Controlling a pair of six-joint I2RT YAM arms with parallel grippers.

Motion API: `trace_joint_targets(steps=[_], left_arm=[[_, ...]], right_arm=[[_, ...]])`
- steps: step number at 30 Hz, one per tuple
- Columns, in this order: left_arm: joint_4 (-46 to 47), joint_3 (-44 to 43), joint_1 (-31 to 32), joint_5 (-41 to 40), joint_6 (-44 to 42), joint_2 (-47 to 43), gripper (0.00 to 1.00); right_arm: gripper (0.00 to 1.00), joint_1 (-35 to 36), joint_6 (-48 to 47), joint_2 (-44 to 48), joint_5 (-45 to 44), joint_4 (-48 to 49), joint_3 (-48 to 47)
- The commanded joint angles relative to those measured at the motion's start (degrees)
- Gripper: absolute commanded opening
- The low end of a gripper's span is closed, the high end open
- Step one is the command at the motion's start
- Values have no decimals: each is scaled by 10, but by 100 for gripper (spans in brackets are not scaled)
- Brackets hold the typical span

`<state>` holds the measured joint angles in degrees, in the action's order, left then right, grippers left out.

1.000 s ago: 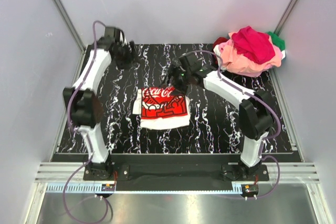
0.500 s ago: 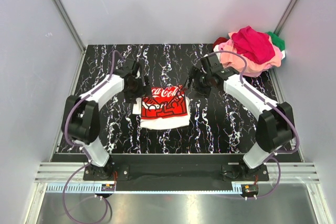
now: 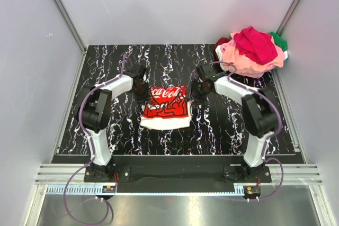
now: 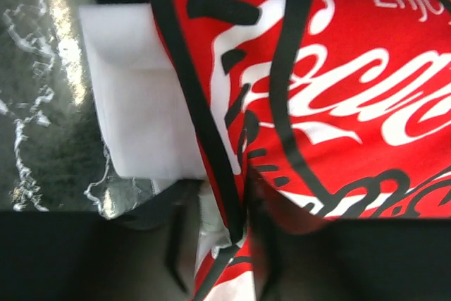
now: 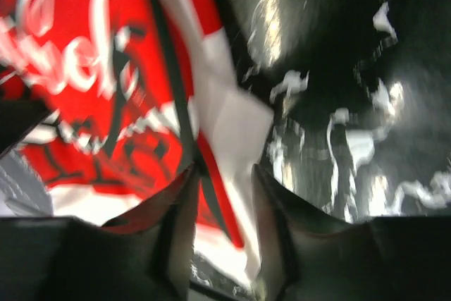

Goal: Fold and stack the t-shirts
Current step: Neatly place the folded tshirt to the corner

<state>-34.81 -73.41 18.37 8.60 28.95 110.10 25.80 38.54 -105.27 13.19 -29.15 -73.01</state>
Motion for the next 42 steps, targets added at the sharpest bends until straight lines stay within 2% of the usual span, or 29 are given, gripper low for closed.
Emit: trace_joint_targets(steps=[1, 3, 6, 7, 10, 12, 16, 17, 18, 19, 21, 22, 23, 25, 29, 31, 36, 37, 42], left_arm=[[14, -28, 0, -2, -24, 31, 26], [-5, -45, -3, -17, -38, 38, 25], [-44, -96, -6, -52, -71, 57, 27], [-55, -131, -6, -62, -85, 65, 26], [-114, -209, -7, -126, -137, 100, 21], [-151, -247, -12, -175, -172, 125, 20], [-192, -329, -58, -203, -198, 169, 18], [-209, -366, -84, -206, -198, 187, 18], [-219, -384, -97, -203, -196, 197, 18], [-228, -404, -110, -197, -195, 204, 21], [-248, -443, -134, -187, -192, 215, 46], [-250, -449, -138, -186, -193, 213, 73], [-250, -452, -140, -191, -195, 203, 83], [-248, -458, -140, -199, -194, 188, 97], [-257, -461, -129, -245, -167, 125, 99], [-247, -433, -109, -246, -159, 94, 99], [-185, -341, -58, -150, -106, 29, 97], [-155, -305, -49, -132, -94, 27, 97], [-73, -233, -44, 2, -21, 60, 94]], right_arm=[[40, -4, -6, -77, 20, 48, -46], [36, -4, 3, -99, 42, 59, -69], [35, -3, 9, -124, 77, 107, -79], [21, -2, 7, -129, 83, 136, -82], [0, -2, -6, -133, 111, 209, -83], [0, -2, -13, -137, 137, 271, -80], [0, 1, -4, -211, 253, 316, -137], [2, 1, -7, -224, 263, 310, -175], [34, 2, -12, -232, 267, 295, -189], [51, 0, -19, -237, 260, 271, -201], [69, -2, -49, -228, 218, 217, -222], [71, -6, -58, -211, 194, 203, -225], [72, -10, -66, -201, 185, 193, -223], [73, -15, -86, -162, 158, 167, -213], [74, -27, -103, -64, 128, 175, -122], [77, -27, -104, -7, 123, 189, -64], [77, -28, -81, 82, 115, 233, 52], [77, -28, -77, 109, 117, 242, 91], [77, -28, -50, 185, 127, 283, 181]])
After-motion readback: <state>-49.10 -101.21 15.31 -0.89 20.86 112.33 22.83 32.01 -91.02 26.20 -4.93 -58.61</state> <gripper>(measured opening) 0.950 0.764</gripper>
